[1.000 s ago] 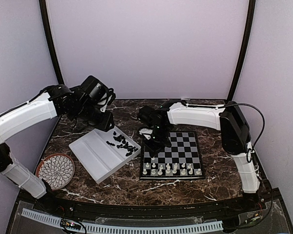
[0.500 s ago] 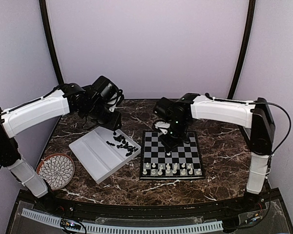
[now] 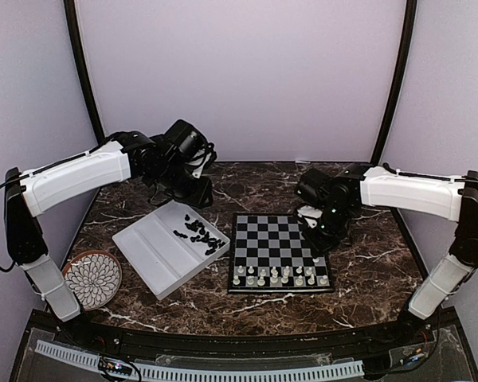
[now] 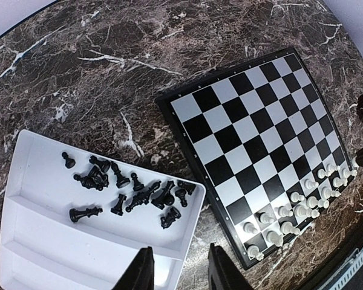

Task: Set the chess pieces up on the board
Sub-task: Place the pawn at h2.

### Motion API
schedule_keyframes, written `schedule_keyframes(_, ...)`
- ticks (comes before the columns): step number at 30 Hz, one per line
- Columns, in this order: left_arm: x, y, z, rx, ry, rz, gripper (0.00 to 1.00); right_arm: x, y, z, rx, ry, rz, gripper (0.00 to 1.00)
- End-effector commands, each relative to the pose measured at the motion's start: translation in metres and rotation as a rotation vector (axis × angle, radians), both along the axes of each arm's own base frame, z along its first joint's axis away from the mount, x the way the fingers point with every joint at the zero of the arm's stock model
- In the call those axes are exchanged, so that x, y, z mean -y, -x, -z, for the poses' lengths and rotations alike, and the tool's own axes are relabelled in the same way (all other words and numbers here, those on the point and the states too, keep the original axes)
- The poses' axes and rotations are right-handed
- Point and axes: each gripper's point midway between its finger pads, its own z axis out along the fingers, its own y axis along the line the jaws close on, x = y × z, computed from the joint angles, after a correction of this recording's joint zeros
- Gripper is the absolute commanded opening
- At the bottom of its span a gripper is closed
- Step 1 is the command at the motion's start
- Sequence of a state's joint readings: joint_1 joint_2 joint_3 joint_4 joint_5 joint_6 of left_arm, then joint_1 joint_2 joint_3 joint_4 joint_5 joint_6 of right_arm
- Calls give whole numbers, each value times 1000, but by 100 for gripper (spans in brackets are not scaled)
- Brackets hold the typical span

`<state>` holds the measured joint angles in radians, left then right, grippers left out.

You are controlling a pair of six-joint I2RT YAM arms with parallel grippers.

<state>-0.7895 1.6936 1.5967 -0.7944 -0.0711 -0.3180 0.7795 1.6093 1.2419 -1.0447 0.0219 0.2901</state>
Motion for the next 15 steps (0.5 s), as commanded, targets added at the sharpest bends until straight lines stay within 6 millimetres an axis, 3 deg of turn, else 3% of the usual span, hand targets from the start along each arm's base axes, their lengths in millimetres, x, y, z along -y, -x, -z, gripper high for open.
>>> schedule_keyframes(1,6,1,-11,2,39,7,33,5,0,-1,27,-34,40,0)
schedule_keyframes(15,-5,14,-9,-30,66,-41,32,22,8,26,6,27,48,1)
